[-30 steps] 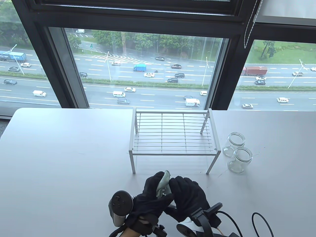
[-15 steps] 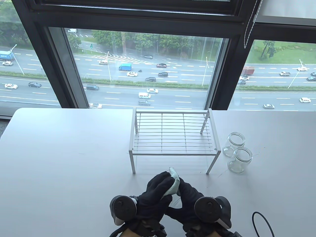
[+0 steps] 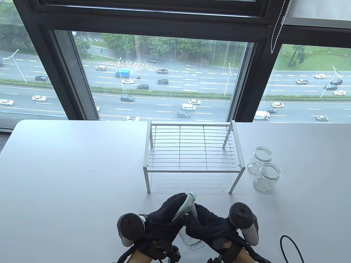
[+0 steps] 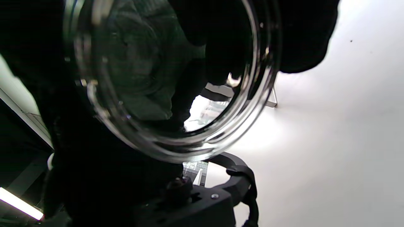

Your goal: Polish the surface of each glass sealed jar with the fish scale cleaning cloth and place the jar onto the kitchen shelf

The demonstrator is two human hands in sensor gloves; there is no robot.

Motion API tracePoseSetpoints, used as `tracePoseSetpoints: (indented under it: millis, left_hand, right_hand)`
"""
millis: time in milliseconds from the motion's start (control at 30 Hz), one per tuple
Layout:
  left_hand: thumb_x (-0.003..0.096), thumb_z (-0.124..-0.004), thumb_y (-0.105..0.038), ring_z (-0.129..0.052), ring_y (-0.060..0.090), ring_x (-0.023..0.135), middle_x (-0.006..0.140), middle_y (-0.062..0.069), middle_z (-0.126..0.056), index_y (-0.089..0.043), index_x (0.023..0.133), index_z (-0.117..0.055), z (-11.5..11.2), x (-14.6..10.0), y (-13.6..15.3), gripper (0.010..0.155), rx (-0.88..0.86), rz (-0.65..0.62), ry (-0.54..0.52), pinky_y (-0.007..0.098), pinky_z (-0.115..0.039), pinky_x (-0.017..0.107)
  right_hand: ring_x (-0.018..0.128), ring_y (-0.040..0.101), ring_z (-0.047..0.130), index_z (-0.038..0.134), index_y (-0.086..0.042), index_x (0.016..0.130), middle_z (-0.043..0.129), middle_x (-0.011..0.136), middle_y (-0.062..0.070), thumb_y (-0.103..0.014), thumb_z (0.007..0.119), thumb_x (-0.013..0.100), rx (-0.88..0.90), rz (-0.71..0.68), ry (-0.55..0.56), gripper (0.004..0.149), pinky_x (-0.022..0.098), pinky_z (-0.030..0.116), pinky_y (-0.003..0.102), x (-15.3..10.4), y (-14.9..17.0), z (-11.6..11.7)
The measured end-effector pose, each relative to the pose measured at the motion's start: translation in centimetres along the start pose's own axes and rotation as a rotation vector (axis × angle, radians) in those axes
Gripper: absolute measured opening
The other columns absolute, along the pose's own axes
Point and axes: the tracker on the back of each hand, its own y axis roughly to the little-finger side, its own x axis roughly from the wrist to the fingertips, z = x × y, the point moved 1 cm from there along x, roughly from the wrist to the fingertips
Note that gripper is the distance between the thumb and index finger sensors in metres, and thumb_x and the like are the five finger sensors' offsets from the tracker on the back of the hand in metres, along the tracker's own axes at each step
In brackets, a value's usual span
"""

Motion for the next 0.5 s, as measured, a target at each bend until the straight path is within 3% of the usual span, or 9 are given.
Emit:
tracePoseSetpoints:
  millis: [333,500]
  left_hand:
    - [0.0446,-0.075,-0.068,-0.086,0.054,0.082,0.105,0.025,-0.075,-0.019,0.103,-0.065,0.5,0.3,0.3,0.077,-0.034,-0.009,0.063,0.052,-0.087,0.051]
    - [0.0388,-0.075,-0.075,-0.094,0.053,0.071,0.093,0.027,-0.086,-0.016,0.097,-0.075,1.2,0.3,0.3,0.083,-0.032,0.028,0.036,0.049,-0.092,0.043]
  right_hand:
    - [0.073,0.039,0.093,0.052,-0.008,0.106,0.080,0.095,0.017,-0.072,0.087,0.034,0.241,0.007,-0.159,0.103,0.056,0.077,0.056,0.6,1.4,0.6]
    - [0.076,0.038,0.093,0.055,-0.007,0.106,0.085,0.095,0.013,-0.074,0.086,0.033,0.204,-0.035,-0.216,0.104,0.059,0.075,0.057,0.9,1.2,1.2]
